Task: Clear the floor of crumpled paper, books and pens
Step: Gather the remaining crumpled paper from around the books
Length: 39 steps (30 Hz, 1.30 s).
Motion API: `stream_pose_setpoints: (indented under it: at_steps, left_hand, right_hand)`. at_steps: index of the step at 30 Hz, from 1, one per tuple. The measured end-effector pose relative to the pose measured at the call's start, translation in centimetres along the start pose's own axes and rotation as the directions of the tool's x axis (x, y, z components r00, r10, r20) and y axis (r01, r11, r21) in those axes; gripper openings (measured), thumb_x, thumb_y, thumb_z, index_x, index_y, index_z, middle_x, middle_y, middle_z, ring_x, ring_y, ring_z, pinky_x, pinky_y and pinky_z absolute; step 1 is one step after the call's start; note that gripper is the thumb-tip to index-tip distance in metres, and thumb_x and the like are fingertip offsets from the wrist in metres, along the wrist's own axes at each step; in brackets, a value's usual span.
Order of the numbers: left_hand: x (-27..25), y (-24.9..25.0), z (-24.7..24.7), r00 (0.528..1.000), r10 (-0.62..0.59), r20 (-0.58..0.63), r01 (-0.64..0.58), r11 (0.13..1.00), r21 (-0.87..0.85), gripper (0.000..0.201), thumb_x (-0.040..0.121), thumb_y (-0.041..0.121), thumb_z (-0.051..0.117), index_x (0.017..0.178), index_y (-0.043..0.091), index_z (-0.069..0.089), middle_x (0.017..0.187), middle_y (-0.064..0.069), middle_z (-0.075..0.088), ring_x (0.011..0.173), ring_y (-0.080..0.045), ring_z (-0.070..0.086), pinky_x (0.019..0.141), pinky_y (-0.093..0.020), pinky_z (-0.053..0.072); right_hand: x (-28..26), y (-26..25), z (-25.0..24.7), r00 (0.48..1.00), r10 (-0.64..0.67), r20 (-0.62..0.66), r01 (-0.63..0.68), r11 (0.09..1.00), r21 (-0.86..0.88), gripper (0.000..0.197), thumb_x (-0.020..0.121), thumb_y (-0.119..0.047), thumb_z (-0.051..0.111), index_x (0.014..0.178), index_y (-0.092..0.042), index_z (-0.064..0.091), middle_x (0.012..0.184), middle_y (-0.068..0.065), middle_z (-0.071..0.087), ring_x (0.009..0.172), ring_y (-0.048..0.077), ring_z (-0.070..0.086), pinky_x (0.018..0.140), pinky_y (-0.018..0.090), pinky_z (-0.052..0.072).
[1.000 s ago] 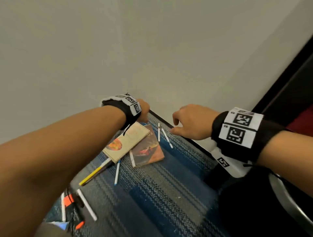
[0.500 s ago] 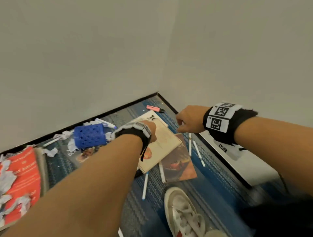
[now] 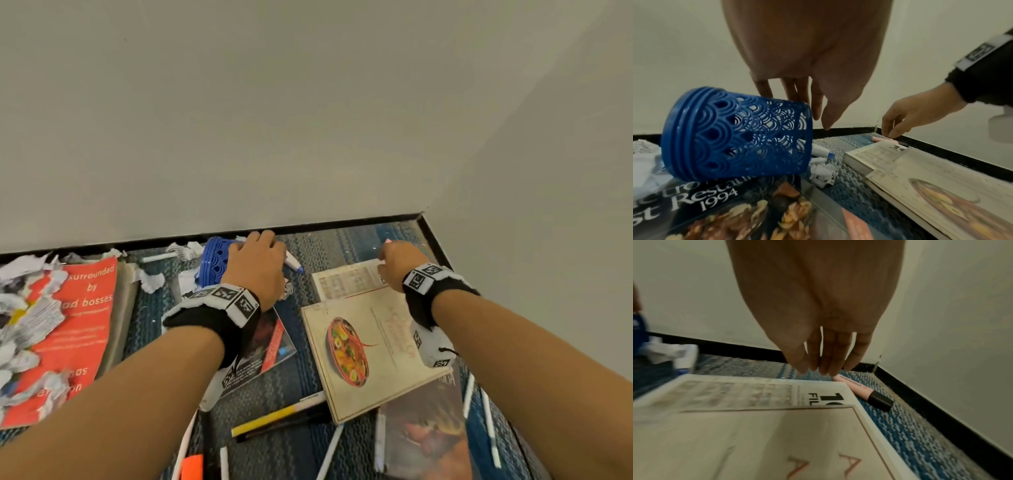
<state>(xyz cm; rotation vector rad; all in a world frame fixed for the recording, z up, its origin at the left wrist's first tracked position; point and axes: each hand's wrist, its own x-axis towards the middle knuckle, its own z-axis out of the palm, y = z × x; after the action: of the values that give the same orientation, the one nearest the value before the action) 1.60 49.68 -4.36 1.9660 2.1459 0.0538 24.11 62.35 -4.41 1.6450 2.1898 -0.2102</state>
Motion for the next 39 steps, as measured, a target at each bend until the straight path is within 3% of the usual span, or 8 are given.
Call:
stream_pose_setpoints:
  at_steps: [12, 17, 21, 26, 29, 32, 35, 39]
  left_hand:
    - [3.6, -1.7, 1.1, 1.0, -0.022, 0.008, 0.023, 1.0, -0.009, 0.03, 0.091, 0.026, 0.048, 0.119, 0.017, 0.054, 0.12, -0.001, 0.053, 0.114, -0.023, 0.049, 0.096, -0.037, 0.032]
    - [3.0, -2.6, 1.0, 0.996, -0.08, -0.051, 0.079, 0.997, -0.008, 0.026, 0.09, 0.029, 0.048, 0.108, 0.015, 0.06, 0.113, -0.002, 0.057, 0.106, -0.025, 0.053, 0.091, -0.039, 0.034]
    - [1.9, -3.3, 0.8, 0.987, -0.162, -0.02, 0.163, 0.984, 0.069, 0.029, 0.089, 0.038, 0.046, 0.104, 0.017, 0.06, 0.11, -0.004, 0.055, 0.106, -0.026, 0.051, 0.09, -0.044, 0.036]
    - [0.0, -5.4, 0.1, 0.965, -0.255, 0.059, 0.251, 0.965, 0.072, 0.042, 0.09, 0.05, 0.042, 0.114, 0.021, 0.058, 0.113, -0.008, 0.058, 0.11, -0.031, 0.053, 0.095, -0.048, 0.039]
    - [-1.1, -6.7, -0.2, 0.947, -0.29, 0.136, 0.276, 0.955, 0.108, 0.053, 0.09, 0.059, 0.038, 0.121, 0.02, 0.056, 0.121, -0.011, 0.057, 0.114, -0.033, 0.054, 0.092, -0.044, 0.042]
    - [-2.2, -8.0, -0.2, 0.929, -0.306, 0.207, 0.297, 0.952, 0.076, 0.06, 0.091, 0.059, 0.035, 0.121, 0.012, 0.057, 0.125, -0.017, 0.056, 0.114, -0.034, 0.055, 0.093, -0.042, 0.047]
    - [-3.4, -8.8, -0.5, 0.91, -0.304, 0.282, 0.288, 0.952, 0.098, 0.06, 0.093, 0.058, 0.032, 0.12, 0.011, 0.059, 0.124, -0.016, 0.059, 0.11, -0.032, 0.058, 0.091, -0.038, 0.047]
    - [-4.3, -9.3, -1.1, 0.879, -0.315, 0.357, 0.266, 0.947, 0.179, 0.06, 0.093, 0.057, 0.033, 0.12, 0.011, 0.061, 0.124, -0.013, 0.061, 0.11, -0.03, 0.059, 0.086, -0.035, 0.046]
  right_hand:
    - [7.3, 2.1, 3.7, 0.966, 0.146, -0.213, -0.077, 0.95, 0.302, 0.019, 0.089, -0.025, 0.06, 0.098, -0.014, 0.072, 0.099, 0.012, 0.071, 0.091, 0.031, 0.065, 0.082, 0.039, 0.055]
    - [7.8, 1.8, 4.0, 0.975, 0.017, -0.22, 0.015, 0.99, 0.143, 0.026, 0.096, -0.017, 0.047, 0.112, -0.003, 0.061, 0.118, 0.016, 0.058, 0.105, 0.034, 0.059, 0.089, 0.042, 0.049]
    - [8.0, 2.1, 2.8, 0.991, 0.073, -0.113, -0.044, 0.97, 0.241, 0.03, 0.097, -0.014, 0.043, 0.118, 0.004, 0.055, 0.119, 0.023, 0.058, 0.109, 0.038, 0.057, 0.089, 0.04, 0.046]
    - [6.8, 1.5, 0.6, 0.965, 0.154, -0.212, 0.013, 0.781, 0.625, 0.01, 0.095, -0.015, 0.049, 0.099, -0.006, 0.049, 0.098, 0.011, 0.068, 0.088, 0.025, 0.065, 0.066, 0.029, 0.05]
    - [5.2, -2.6, 0.1, 0.975, -0.022, -0.219, 0.177, 0.667, 0.724, 0.01, 0.093, -0.004, 0.049, 0.09, -0.013, 0.046, 0.084, 0.011, 0.068, 0.078, 0.026, 0.067, 0.074, 0.039, 0.056]
    - [3.2, -7.4, 0.6, 0.948, -0.283, -0.145, 0.279, 0.523, 0.805, 0.025, 0.093, 0.005, 0.045, 0.112, -0.009, 0.051, 0.083, 0.01, 0.069, 0.071, 0.02, 0.067, 0.074, 0.035, 0.058]
    - [0.9, -11.5, 1.6, 0.902, -0.428, -0.055, 0.355, 0.663, 0.659, 0.031, 0.094, 0.001, 0.037, 0.11, -0.006, 0.062, 0.084, 0.003, 0.062, 0.073, 0.015, 0.059, 0.069, 0.027, 0.048]
    - [-0.9, -14.4, 4.1, 0.92, -0.385, -0.077, 0.388, 0.863, 0.323, 0.032, 0.098, -0.029, 0.039, 0.112, -0.002, 0.05, 0.098, 0.018, 0.063, 0.086, 0.036, 0.061, 0.068, 0.036, 0.043]
